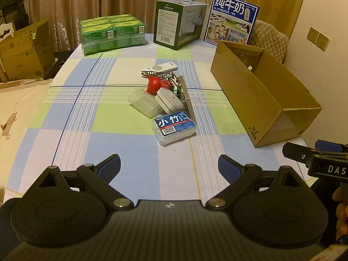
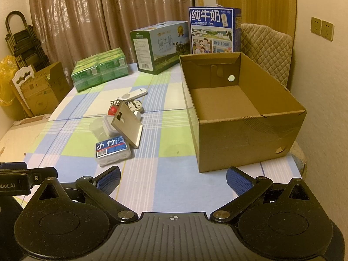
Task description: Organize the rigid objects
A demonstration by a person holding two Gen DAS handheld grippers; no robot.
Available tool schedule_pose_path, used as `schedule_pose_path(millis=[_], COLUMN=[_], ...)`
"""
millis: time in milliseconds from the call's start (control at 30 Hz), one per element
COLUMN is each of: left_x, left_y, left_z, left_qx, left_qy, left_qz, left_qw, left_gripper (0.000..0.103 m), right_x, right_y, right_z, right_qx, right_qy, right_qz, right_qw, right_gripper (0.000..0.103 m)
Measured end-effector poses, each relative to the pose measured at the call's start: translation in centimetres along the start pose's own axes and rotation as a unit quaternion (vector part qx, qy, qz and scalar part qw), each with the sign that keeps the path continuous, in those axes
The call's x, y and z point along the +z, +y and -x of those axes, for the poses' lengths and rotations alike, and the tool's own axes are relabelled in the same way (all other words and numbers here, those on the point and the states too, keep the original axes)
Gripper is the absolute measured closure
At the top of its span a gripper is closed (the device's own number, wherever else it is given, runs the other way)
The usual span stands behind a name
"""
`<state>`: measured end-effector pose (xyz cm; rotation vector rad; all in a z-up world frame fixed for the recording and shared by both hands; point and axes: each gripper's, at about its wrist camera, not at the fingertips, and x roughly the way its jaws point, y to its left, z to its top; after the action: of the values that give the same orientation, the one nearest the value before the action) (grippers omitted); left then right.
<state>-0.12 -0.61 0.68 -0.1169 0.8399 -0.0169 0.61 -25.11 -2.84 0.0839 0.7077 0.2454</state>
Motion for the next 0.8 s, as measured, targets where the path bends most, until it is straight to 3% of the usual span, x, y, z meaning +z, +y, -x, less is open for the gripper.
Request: schedule_pose_path(millis=[467, 667, 733, 800], left_x=[2.1, 3.5, 3.7, 4.0], left_y=[1.4, 1.7, 1.6, 1.6], left_z=[-2.2, -5.6, -6.9, -8.4], left_qx=[-0.012, -0.056, -0.072, -0.085], left_qy=[-0.004, 0.012, 0.011, 0.011], left_qz=[-0.059, -0.146, -0.171, -0.195], left_qw=[0.9982, 0.9877, 0.9825, 0.9771], left_gripper=[0.012, 0.017, 0.02, 0.02], right_x=[-0.1, -0.2, -0.2, -0.2], right_y=[1.2, 1.7, 2.1, 2.4], right_z=[-2.2, -4.9, -6.0, -7.3], right_qx=[0.033, 0.061, 0.069, 0.075], right_qy=[0.01, 0.017, 0.019, 0.029], right_qz=[0.037, 0.053, 0.064, 0.076], right_qw=[0.999, 0.997, 0.995, 0.994], right_gripper=[0.002, 0.003, 0.015, 0.02])
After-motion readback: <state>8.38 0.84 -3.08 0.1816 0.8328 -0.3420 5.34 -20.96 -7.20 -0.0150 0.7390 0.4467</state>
